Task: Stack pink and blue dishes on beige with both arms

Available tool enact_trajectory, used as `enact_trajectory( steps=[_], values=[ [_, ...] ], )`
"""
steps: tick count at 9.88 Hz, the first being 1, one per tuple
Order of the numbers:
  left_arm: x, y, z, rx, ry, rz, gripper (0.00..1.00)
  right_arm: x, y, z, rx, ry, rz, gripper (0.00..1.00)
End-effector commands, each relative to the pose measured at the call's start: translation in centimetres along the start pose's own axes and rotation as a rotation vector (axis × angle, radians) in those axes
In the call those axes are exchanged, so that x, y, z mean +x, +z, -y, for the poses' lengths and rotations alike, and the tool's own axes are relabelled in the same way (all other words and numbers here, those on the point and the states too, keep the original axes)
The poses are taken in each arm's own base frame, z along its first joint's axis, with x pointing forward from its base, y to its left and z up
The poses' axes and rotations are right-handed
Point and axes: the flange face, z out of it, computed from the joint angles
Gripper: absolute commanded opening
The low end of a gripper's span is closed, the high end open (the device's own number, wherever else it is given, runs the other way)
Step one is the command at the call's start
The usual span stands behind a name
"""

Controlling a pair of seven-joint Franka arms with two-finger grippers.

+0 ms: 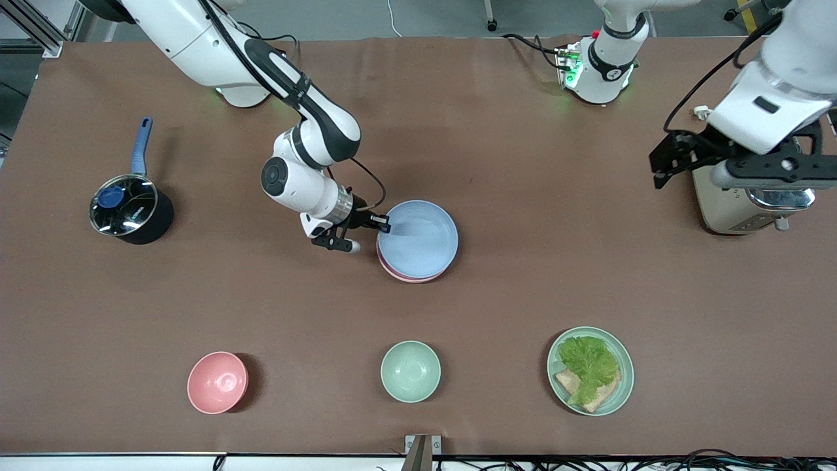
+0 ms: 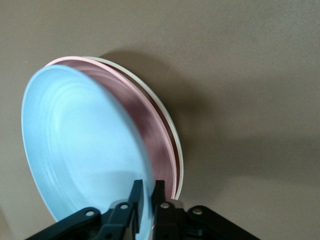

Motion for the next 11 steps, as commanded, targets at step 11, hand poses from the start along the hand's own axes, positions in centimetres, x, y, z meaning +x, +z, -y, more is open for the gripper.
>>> enact_trajectory(
  steps=[11],
  values=[
    [-4.5,-0.9,4.1,0.006,0.021,0.091,1.00,10.6,-49.6,-10.6,-0.461,-0.084,-0.230,1.00]
  ],
)
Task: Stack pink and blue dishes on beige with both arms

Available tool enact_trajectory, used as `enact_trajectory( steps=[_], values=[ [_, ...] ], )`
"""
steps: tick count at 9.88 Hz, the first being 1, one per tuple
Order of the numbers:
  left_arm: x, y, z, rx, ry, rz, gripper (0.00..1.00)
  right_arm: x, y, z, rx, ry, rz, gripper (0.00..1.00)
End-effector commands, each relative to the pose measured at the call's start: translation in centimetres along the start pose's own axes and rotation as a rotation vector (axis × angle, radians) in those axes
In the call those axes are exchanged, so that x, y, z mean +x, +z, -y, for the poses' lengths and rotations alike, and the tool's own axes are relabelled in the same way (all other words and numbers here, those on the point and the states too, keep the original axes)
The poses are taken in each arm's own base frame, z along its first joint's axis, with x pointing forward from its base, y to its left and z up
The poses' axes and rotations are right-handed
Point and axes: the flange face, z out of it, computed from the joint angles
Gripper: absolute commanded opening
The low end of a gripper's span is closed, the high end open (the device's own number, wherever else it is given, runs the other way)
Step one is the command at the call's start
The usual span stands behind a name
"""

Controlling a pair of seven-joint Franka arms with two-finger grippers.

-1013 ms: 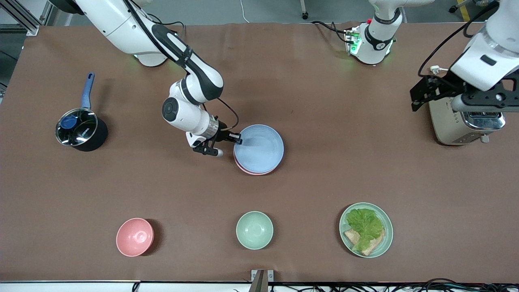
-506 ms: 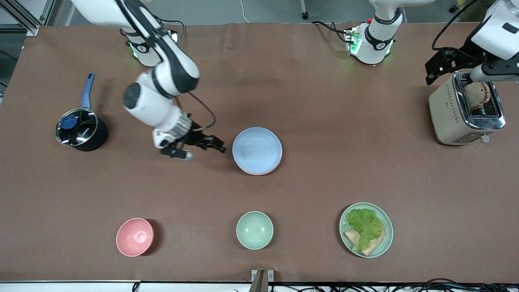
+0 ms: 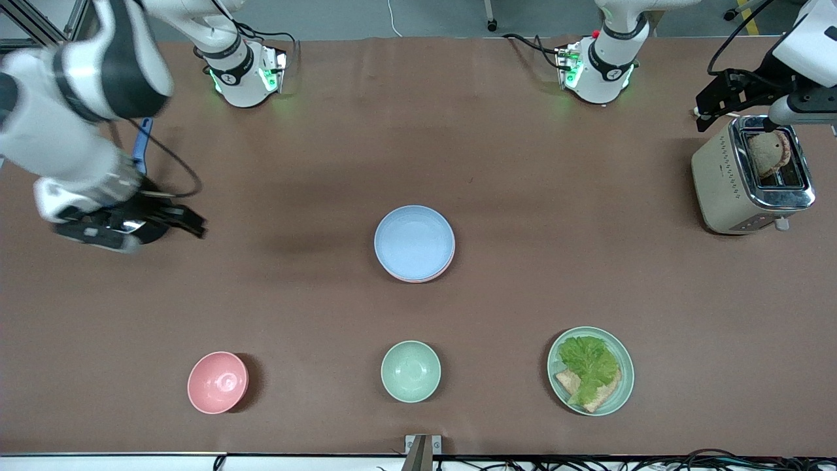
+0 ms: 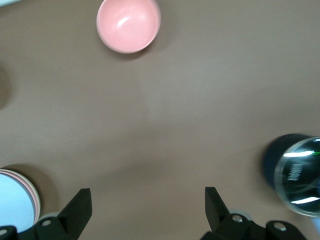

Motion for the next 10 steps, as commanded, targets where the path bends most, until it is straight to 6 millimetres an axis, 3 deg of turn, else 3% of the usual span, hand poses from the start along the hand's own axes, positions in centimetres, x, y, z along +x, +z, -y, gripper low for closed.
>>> enact_trajectory(
  steps=[1,3,4,6,10],
  values=[
    [1.0,1.4,0.3,-0.015,0.026,0.032,1.00,1.2,-7.0,-4.3,-0.024,-0.041,0.001,1.00],
    [1.1,1.4,0.3,-0.012,0.025,0.032,1.00,-0.1,-12.3,-6.3,-0.023,-0.039,0.002,1.00],
    [1.2,1.5,0.3,-0.009,0.023,0.033,1.00,-0.7,-13.2,-7.5,-0.021,-0.019,0.002,1.00],
    [1.2,1.6,0.4,-0.006,0.021,0.036,1.00,-0.7,-13.2,-9.1,0.000,0.013,0.022,1.00],
    [1.6,2.3,0.3,-0.010,0.014,0.049,1.00,-0.8,-13.0,-9.0,0.013,-0.023,0.038,1.00]
  ],
)
